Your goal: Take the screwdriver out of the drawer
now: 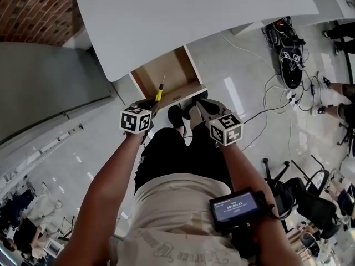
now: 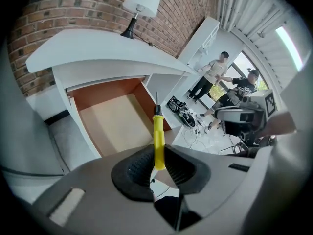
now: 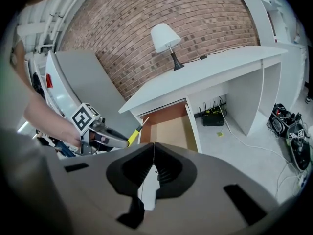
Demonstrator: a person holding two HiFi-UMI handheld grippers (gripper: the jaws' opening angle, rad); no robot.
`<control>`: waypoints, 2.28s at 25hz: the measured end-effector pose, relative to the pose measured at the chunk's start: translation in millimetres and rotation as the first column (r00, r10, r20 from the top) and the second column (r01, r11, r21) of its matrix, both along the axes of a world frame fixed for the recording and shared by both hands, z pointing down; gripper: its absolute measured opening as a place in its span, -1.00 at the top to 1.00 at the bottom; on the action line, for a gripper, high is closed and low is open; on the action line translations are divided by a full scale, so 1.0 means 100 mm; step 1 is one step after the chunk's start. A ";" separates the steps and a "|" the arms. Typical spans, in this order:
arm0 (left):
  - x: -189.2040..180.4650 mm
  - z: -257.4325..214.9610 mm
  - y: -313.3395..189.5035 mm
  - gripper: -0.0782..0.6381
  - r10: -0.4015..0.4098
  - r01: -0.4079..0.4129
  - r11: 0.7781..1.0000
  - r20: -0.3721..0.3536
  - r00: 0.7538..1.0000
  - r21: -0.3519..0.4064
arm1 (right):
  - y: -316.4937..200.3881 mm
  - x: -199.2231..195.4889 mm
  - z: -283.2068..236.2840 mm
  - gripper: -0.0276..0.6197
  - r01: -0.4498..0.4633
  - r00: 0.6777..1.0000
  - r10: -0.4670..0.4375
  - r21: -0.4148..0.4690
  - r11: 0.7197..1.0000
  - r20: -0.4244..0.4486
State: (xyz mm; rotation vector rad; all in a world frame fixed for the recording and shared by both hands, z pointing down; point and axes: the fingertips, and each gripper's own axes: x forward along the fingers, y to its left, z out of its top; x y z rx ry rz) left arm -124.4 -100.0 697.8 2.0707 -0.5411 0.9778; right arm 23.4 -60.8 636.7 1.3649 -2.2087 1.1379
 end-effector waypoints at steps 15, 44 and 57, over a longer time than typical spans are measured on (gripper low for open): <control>0.01 -0.64 0.07 0.61 -0.067 0.076 0.994 -0.107 0.992 0.077 | -0.25 -0.01 -0.39 0.89 0.018 1.000 -0.017 0.054 0.998 -0.010; -0.15 -1.57 0.08 0.61 -0.099 0.158 0.967 -0.276 0.956 0.200 | -0.37 -0.28 -1.02 0.89 0.124 0.992 -0.118 0.149 0.981 -0.054; -0.29 -1.84 0.11 0.60 -0.111 0.197 0.950 -0.330 0.938 0.242 | -0.30 -0.47 -1.27 0.89 0.183 0.983 -0.173 0.182 0.966 -0.069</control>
